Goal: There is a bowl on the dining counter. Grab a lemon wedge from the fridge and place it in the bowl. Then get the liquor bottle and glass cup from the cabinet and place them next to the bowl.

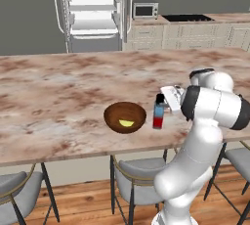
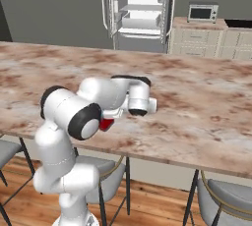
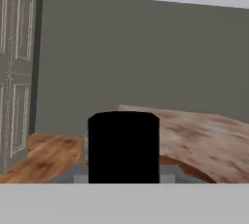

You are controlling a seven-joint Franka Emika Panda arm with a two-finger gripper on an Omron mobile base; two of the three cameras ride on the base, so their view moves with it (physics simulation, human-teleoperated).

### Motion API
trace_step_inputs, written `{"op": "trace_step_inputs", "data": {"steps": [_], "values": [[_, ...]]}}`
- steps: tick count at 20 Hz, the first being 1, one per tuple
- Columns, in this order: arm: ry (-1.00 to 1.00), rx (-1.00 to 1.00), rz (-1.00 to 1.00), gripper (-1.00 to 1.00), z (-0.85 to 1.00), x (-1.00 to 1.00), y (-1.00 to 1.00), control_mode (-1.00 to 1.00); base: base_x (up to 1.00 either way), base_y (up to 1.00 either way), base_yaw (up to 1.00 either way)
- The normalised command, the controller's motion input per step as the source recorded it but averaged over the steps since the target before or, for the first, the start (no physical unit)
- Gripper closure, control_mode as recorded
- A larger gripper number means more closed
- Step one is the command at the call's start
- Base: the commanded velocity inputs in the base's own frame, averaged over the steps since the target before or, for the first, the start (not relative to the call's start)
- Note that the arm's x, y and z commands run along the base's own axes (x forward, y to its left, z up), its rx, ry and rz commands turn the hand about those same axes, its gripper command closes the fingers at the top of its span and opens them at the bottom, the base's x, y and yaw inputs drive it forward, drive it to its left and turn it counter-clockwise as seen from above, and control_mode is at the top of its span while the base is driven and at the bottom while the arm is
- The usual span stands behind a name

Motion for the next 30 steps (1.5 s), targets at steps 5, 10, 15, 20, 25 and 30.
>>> {"op": "trace_step_inputs", "data": {"steps": [5, 10, 15, 20, 25, 30], "values": [[-0.08, 0.0, 0.03, 1.0, -0.15, 0.32, 0.0, -1.0, 0.0, 0.0, 0.0], [-0.04, 0.0, 0.01, 1.0, -0.14, 0.41, 0.0, -1.0, 0.0, 0.0, 0.0], [0.0, 0.0, 0.0, 1.0, -0.19, 0.43, 0.0, -1.0, 0.0, 0.0, 0.0], [0.02, 0.0, 0.0, 1.0, -0.26, 0.43, 0.0, -1.0, 0.0, 0.0, 0.0], [0.05, 0.0, 0.0, 1.0, -0.3, 0.33, 0.03, -1.0, 0.0, 0.0, 0.0], [0.0, 0.0, 0.0, -1.0, -0.4, 0.02, 0.0, -1.0, 0.0, 0.0, 0.0]]}}
